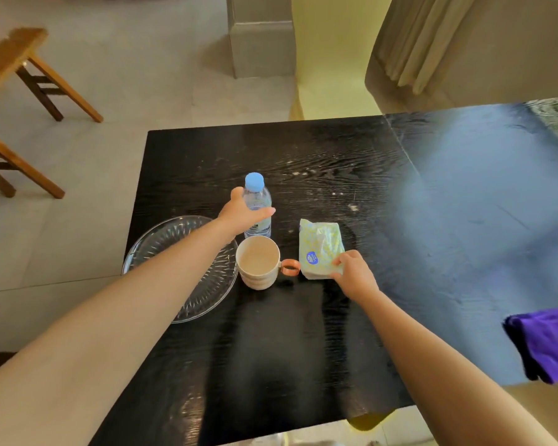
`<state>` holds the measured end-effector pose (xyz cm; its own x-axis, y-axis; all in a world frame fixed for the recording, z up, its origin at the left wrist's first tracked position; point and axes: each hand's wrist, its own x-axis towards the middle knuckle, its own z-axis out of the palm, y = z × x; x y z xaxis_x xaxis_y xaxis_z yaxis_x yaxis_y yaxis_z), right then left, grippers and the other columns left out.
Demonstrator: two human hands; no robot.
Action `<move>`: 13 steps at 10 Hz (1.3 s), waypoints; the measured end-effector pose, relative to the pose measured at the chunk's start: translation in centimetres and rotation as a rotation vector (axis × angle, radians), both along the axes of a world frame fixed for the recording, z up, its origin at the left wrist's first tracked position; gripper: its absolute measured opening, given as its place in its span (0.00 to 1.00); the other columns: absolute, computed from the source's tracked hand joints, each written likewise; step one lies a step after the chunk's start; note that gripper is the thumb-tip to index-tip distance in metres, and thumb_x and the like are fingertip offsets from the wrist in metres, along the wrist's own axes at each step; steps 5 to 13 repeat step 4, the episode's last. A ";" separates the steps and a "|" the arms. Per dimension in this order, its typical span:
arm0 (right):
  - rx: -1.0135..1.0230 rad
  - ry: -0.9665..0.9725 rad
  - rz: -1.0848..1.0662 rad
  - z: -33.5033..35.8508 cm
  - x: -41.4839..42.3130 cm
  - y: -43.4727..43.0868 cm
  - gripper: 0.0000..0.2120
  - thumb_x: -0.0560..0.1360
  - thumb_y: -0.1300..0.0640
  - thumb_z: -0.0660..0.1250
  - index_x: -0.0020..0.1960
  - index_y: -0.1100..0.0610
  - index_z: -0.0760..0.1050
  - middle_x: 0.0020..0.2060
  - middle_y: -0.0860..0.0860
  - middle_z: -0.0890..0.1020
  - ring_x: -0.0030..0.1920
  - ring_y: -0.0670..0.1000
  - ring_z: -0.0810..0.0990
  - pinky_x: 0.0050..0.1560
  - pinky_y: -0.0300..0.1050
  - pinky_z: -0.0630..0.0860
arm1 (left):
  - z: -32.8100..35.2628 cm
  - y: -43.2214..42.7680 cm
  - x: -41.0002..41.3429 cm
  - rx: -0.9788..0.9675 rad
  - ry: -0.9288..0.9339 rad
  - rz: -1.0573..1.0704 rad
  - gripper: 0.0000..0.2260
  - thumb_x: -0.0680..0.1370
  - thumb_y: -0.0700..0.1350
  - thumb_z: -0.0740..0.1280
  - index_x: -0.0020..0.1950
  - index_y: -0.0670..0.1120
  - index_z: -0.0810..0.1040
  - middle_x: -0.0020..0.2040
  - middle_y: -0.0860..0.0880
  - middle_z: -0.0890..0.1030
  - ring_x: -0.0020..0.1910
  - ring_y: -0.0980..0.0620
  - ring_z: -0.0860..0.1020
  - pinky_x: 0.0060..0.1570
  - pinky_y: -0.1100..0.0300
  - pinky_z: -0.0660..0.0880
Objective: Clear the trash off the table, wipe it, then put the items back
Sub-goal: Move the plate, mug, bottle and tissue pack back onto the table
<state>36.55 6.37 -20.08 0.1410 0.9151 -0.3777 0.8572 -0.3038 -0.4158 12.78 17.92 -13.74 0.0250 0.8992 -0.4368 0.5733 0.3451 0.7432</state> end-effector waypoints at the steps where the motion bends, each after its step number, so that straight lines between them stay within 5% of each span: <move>1: -0.063 -0.049 0.089 0.7 0.2 0.0 0.20 0.76 0.59 0.63 0.68 0.60 0.68 0.68 0.56 0.66 0.64 0.57 0.71 0.60 0.49 0.72 | 0.4 -0.5 -0.5 -0.058 0.057 0.001 0.36 0.71 0.54 0.71 0.73 0.46 0.57 0.69 0.45 0.69 0.64 0.45 0.71 0.56 0.52 0.73; 3: -0.149 -0.068 0.149 2.9 1.2 -1.9 0.28 0.75 0.57 0.66 0.73 0.58 0.62 0.71 0.58 0.66 0.69 0.59 0.68 0.67 0.52 0.69 | 2.2 -3.3 -0.4 -0.093 0.250 -0.109 0.24 0.76 0.51 0.65 0.70 0.44 0.67 0.68 0.43 0.72 0.61 0.45 0.73 0.48 0.56 0.68; 4: -0.202 -0.111 0.174 4.1 2.1 -3.9 0.29 0.75 0.54 0.66 0.72 0.59 0.62 0.70 0.59 0.68 0.69 0.60 0.67 0.67 0.53 0.68 | 4.3 -5.9 -0.2 -0.094 0.414 -0.112 0.30 0.75 0.52 0.67 0.72 0.41 0.63 0.71 0.41 0.68 0.66 0.42 0.70 0.55 0.53 0.70; 13: -0.202 -0.111 0.174 4.1 2.1 -3.9 0.29 0.75 0.54 0.66 0.72 0.59 0.62 0.70 0.59 0.68 0.69 0.60 0.67 0.67 0.53 0.68 | 4.3 -5.9 -0.2 -0.094 0.414 -0.112 0.30 0.75 0.52 0.67 0.72 0.41 0.63 0.71 0.41 0.68 0.66 0.42 0.70 0.55 0.53 0.70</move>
